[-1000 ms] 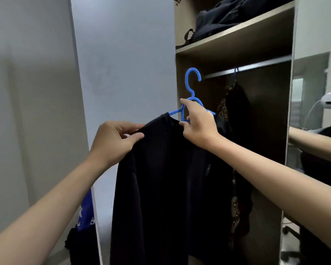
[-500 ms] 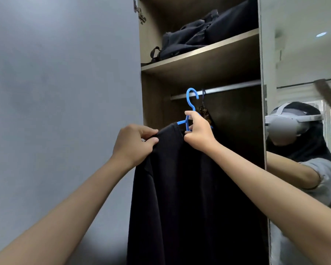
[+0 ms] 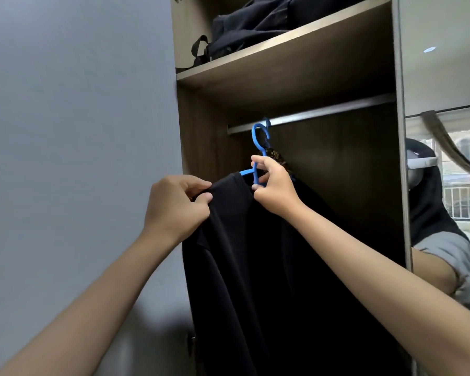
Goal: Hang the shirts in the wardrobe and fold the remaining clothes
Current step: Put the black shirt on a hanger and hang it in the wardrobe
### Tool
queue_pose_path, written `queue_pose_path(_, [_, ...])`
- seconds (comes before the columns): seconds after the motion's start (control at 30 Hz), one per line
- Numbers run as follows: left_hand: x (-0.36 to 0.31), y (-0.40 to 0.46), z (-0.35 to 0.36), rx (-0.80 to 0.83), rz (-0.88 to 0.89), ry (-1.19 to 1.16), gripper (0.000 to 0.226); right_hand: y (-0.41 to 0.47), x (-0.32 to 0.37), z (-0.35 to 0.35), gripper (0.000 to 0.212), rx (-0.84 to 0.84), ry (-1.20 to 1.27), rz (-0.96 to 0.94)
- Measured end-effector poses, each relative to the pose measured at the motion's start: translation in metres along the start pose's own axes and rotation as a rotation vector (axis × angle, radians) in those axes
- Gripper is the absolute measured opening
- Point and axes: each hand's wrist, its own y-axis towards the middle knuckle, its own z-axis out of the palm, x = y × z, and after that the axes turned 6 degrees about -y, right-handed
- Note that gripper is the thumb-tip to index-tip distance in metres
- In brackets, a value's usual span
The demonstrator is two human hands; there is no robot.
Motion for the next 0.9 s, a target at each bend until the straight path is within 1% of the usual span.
queue_pose_path(0.17, [0.004,-0.004,-0.024,-0.035,-0.026,-0.005,0.018,-0.007,0.020,0.021,0.066,0.051,0.023,-0.038])
queue_pose_path(0.23, [0.003,-0.009,-0.035,-0.044,-0.044,-0.007,0.017,-0.014,0.032,0.027,0.066,0.045,0.032,-0.043])
queue_pose_path(0.43, [-0.007,-0.022,-0.062,0.026,-0.059,0.013,0.021,-0.034,0.063,0.029,0.067,-0.008,0.048,-0.043])
queue_pose_path(0.63, [-0.021,-0.034,-0.074,0.055,-0.040,-0.009,0.025,-0.044,0.077,0.007,0.069,0.023,-0.073,-0.048])
queue_pose_path(0.9, [-0.027,-0.012,-0.058,0.065,0.017,-0.003,0.027,-0.011,0.075,-0.012,0.070,0.006,-0.175,-0.089])
